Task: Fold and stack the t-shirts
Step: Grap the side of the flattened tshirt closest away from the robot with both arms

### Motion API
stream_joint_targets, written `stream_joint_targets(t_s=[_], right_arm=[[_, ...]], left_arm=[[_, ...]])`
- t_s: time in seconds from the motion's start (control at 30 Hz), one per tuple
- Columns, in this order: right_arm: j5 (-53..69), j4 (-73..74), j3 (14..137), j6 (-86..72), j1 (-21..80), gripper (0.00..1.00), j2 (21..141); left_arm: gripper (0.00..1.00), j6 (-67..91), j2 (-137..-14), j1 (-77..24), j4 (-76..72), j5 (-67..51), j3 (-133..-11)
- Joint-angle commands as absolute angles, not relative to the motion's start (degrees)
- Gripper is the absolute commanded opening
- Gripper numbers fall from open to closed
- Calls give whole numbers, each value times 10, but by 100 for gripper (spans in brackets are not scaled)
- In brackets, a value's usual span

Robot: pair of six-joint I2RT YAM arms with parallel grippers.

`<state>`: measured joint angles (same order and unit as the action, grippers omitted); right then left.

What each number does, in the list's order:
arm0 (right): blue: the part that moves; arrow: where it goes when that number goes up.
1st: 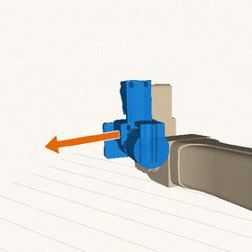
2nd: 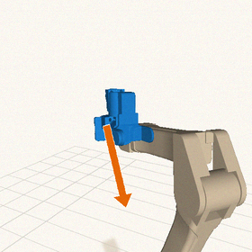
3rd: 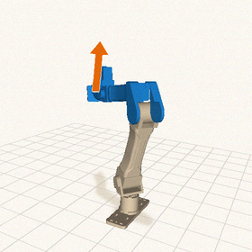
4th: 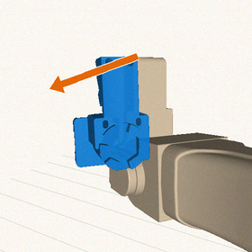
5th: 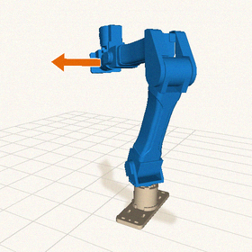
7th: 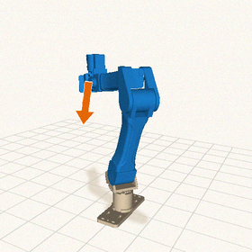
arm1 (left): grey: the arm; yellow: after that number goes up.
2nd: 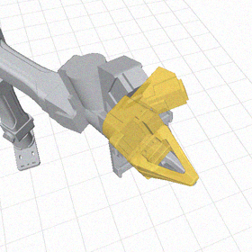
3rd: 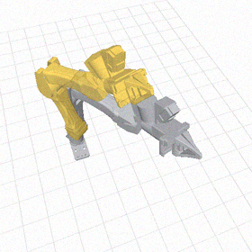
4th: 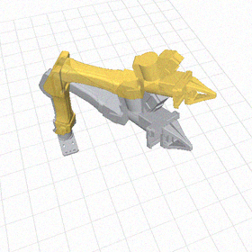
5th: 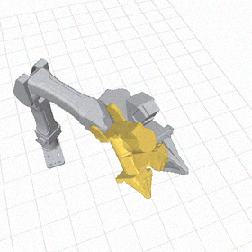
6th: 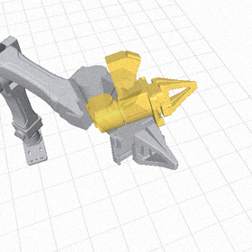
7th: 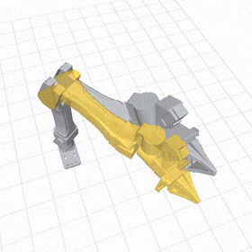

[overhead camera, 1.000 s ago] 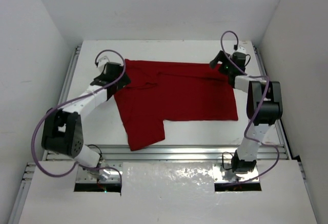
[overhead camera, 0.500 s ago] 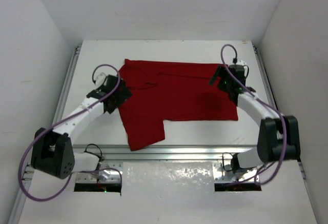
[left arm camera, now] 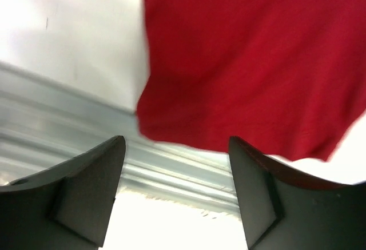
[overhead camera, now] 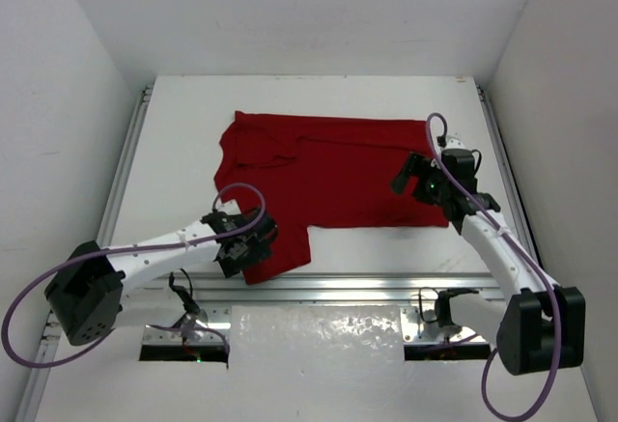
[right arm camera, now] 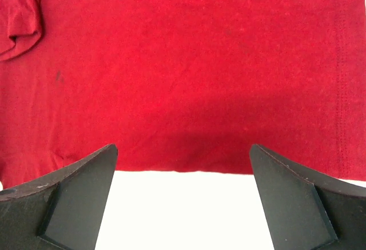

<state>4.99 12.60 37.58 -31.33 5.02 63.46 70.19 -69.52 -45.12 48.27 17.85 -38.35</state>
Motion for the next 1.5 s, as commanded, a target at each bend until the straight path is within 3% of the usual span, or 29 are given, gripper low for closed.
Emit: stream_joint_targets(t_s=[0.0, 0.17, 0.77, 1.33, 1.47], right_arm=[[73, 132, 365, -291, 53, 99, 616], [91, 128, 361, -284, 50, 99, 617], [134, 87, 327, -285, 47, 99, 543], [146, 79, 324, -287, 47, 99, 560], [152, 76, 323, -287, 47, 99, 559]], left_arm=[[63, 759, -694, -486, 503, 181, -354], [63, 801, -747, -518, 486, 177, -345], [63, 799, -799, -519, 375, 344, -332], [64, 738, -724, -505, 355, 324, -307], [64, 730, -765, -499, 326, 317, -301]])
